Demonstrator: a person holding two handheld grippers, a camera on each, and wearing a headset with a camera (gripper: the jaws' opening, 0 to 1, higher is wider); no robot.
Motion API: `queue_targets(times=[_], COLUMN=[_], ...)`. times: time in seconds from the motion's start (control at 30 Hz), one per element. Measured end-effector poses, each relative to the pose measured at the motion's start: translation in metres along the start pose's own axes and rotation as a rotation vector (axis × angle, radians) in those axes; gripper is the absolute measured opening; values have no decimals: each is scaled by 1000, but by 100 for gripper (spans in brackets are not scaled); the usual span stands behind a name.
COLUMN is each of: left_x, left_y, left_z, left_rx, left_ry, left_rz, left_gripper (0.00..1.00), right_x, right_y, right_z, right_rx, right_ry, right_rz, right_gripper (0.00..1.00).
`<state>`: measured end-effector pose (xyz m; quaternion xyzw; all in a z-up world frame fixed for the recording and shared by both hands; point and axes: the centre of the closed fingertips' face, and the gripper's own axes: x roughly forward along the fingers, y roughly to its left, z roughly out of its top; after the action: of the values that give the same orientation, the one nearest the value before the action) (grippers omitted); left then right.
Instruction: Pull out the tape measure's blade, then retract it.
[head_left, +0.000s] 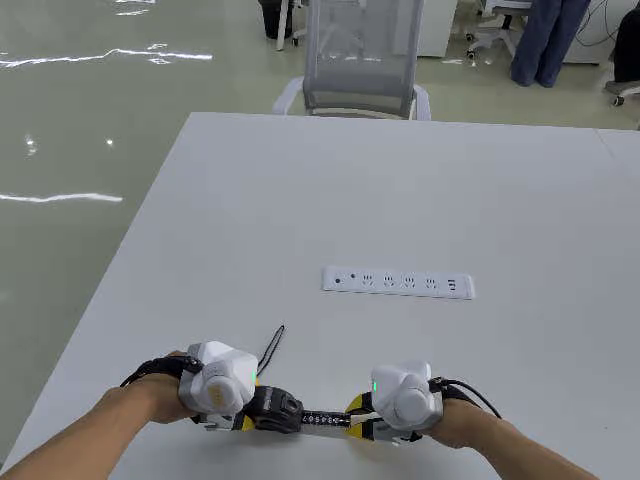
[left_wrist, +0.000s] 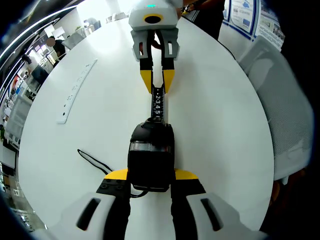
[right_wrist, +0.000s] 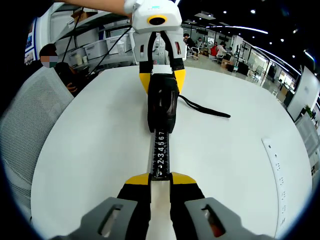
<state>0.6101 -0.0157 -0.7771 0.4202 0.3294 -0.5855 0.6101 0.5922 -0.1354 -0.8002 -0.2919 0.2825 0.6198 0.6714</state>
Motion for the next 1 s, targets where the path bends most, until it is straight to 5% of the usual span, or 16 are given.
queue_targets(times=[1.0], left_x=[0], left_y=[-1], left_z=[0], left_rx=[0], left_ry=[6], left_rz=[-2], left_gripper=[26], right_x=[-15], right_y=[0], right_z=[-15], right_rx=[10], right_ry=[17], right_rz=[2], right_gripper=[12])
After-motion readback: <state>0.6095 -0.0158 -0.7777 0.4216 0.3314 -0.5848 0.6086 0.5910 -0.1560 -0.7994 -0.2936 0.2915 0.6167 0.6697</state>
